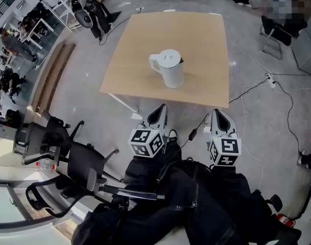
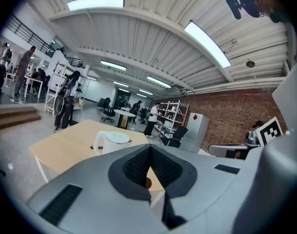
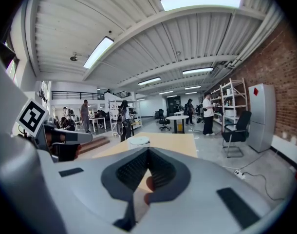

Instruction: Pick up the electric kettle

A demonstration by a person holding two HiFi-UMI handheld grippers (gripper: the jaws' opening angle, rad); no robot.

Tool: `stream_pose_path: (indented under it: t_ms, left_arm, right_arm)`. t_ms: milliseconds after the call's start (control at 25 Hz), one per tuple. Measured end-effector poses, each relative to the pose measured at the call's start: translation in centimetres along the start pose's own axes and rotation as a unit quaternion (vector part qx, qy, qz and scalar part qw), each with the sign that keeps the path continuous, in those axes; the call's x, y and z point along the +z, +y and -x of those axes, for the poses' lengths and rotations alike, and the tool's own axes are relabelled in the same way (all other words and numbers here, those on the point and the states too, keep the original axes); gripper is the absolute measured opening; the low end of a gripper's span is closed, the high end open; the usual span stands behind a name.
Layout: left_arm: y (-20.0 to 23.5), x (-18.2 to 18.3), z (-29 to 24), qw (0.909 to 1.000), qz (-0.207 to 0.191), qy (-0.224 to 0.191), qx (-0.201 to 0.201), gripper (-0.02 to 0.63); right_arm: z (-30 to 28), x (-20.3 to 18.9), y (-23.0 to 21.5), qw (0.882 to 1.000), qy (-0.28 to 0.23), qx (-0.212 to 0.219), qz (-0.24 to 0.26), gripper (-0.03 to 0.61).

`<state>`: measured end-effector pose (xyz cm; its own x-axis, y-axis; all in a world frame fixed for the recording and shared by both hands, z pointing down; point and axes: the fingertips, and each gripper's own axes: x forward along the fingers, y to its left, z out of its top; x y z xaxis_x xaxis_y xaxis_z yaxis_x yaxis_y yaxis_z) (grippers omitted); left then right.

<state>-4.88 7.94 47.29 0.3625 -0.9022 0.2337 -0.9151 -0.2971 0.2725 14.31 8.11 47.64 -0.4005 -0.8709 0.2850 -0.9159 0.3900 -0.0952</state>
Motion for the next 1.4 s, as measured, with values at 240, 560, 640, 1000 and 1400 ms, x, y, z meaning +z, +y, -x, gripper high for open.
stream_pose_path:
  t_ms: [240, 560, 640, 1000, 1400]
  left_arm:
    - [1.6, 1.5, -2.6, 0.9999, -0.006, -0.009, -0.005, -0.008]
    - [6.2, 5.5, -6.9, 0.9995, -0.018, -0.026, -0.003, -0.008]
    - [7.5, 6.3, -8.0, 0.9995, -0.019, -0.024, -0.003, -0.008]
    - [12.7, 8.1, -12.2, 0.9999, -0.014, -0.009, -0.005, -0.008]
    - [17.3, 9.3, -16.1, 0.9998, -0.007, 0.005, -0.015, -0.008]
  right_arm:
    - [-2.9, 0.8, -0.4, 1.000, 0.000, -0.008, 0.001, 0.003]
    - [-9.3, 3.7, -0.1, 1.000, -0.009, -0.015, 0.006, 0.003]
    - [-11.1, 4.2, 0.2, 1.000, -0.009, -0.015, 0.005, 0.003]
    - [-17.5, 5.8, 1.0, 1.000, 0.001, -0.022, -0.003, 0.003]
    - [-23.7, 7.4, 2.4, 1.000, 0.007, -0.026, 0.003, 0.003]
